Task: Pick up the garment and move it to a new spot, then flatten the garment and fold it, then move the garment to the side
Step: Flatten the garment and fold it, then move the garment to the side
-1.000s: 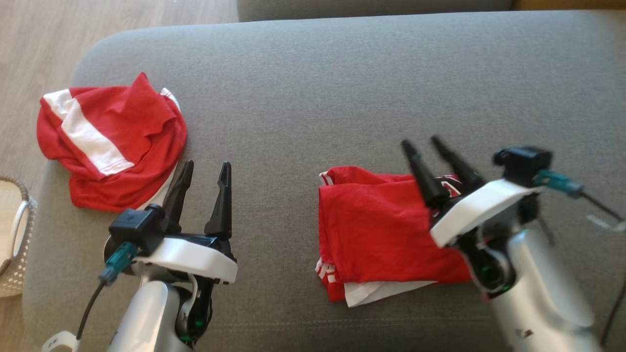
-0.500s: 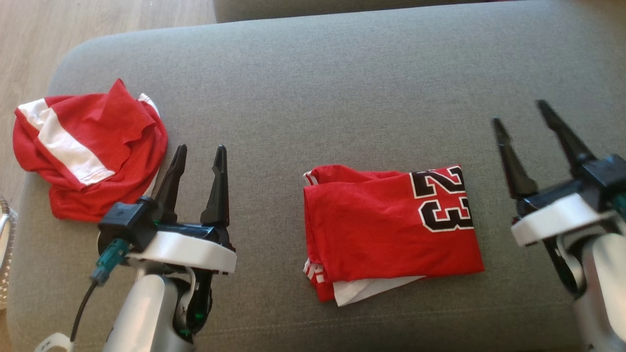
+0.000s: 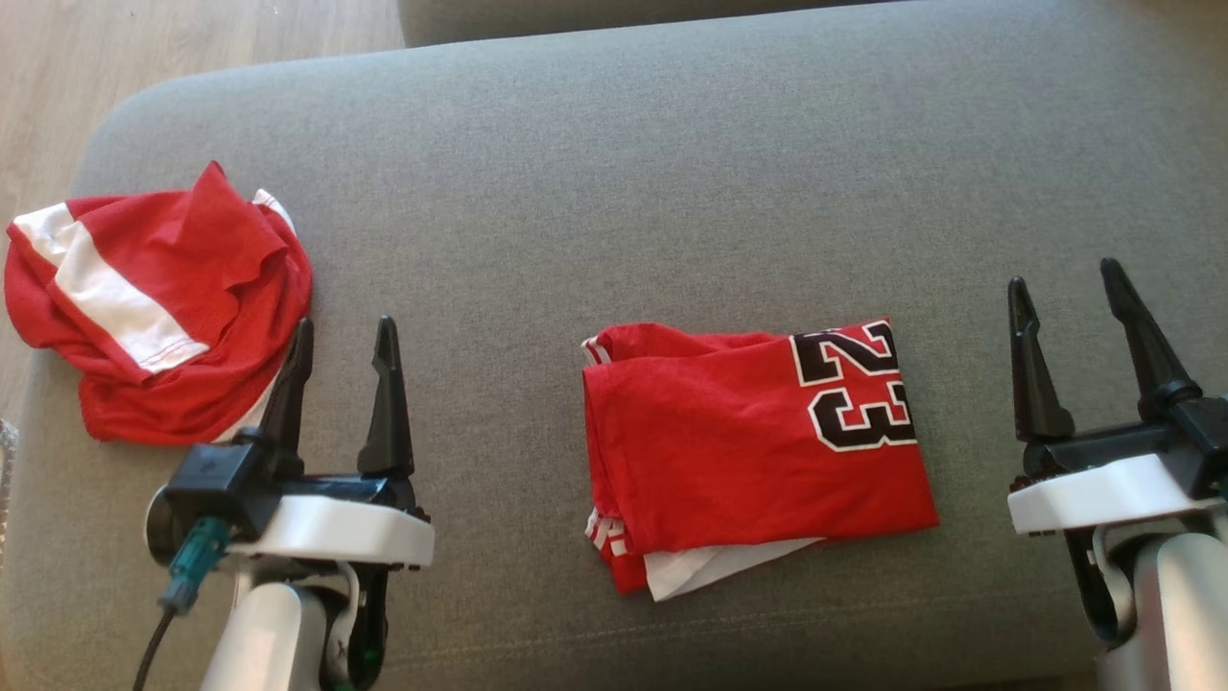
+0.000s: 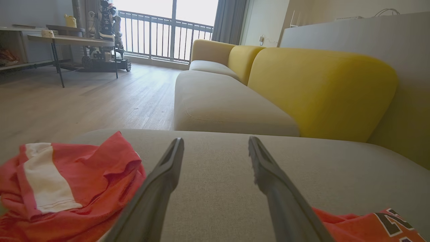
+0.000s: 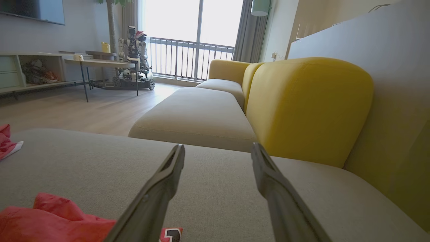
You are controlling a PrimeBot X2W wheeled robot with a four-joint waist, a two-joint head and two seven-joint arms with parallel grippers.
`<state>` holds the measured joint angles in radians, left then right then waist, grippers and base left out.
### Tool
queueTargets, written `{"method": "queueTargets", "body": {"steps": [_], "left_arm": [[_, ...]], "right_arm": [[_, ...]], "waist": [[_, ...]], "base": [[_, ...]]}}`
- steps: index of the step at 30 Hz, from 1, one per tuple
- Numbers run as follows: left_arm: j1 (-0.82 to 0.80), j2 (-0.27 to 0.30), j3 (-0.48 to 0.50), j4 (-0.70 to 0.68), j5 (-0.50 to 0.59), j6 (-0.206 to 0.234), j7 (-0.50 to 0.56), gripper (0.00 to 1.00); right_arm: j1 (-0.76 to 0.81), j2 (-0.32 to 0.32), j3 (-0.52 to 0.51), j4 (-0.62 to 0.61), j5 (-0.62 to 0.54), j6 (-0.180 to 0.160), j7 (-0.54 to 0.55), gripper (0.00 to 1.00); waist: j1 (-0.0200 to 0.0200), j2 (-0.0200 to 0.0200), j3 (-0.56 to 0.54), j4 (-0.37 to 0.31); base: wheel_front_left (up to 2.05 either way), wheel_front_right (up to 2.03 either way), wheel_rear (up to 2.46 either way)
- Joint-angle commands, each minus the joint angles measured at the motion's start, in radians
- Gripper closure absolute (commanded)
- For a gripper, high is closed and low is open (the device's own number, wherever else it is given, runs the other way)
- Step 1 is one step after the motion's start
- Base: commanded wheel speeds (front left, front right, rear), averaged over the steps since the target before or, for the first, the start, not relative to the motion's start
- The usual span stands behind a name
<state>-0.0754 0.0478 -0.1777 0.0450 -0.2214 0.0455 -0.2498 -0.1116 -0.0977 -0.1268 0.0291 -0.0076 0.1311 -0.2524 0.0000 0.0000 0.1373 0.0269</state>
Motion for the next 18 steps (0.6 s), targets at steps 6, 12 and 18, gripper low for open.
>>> {"method": "queueTargets", "body": {"steps": [6, 12, 18], "left_arm": [[-0.016, 0.002, 0.022, -0.033, 0.013, 0.005, -0.012, 0.00], [-0.018, 0.002, 0.010, -0.025, 0.010, 0.001, -0.012, 0.00], [-0.019, 0.002, -0.006, -0.024, 0.002, 0.002, -0.012, 0.00]], "right_arm": [[-0.007, 0.016, 0.007, -0.047, 0.005, 0.000, -0.009, 0.00], [-0.006, 0.021, 0.005, -0.035, 0.010, 0.000, -0.009, 0.00], [-0.005, 0.025, 0.003, -0.024, 0.008, 0.000, -0.009, 0.00]], "waist": [[0.0000, 0.0000, 0.005, 0.007], [0.0000, 0.0000, 0.005, 0.012], [0.0000, 0.0000, 0.006, 0.019]], "base": [[0.00, 0.00, 0.00], [0.00, 0.00, 0.00], [0.00, 0.00, 0.00]]}}
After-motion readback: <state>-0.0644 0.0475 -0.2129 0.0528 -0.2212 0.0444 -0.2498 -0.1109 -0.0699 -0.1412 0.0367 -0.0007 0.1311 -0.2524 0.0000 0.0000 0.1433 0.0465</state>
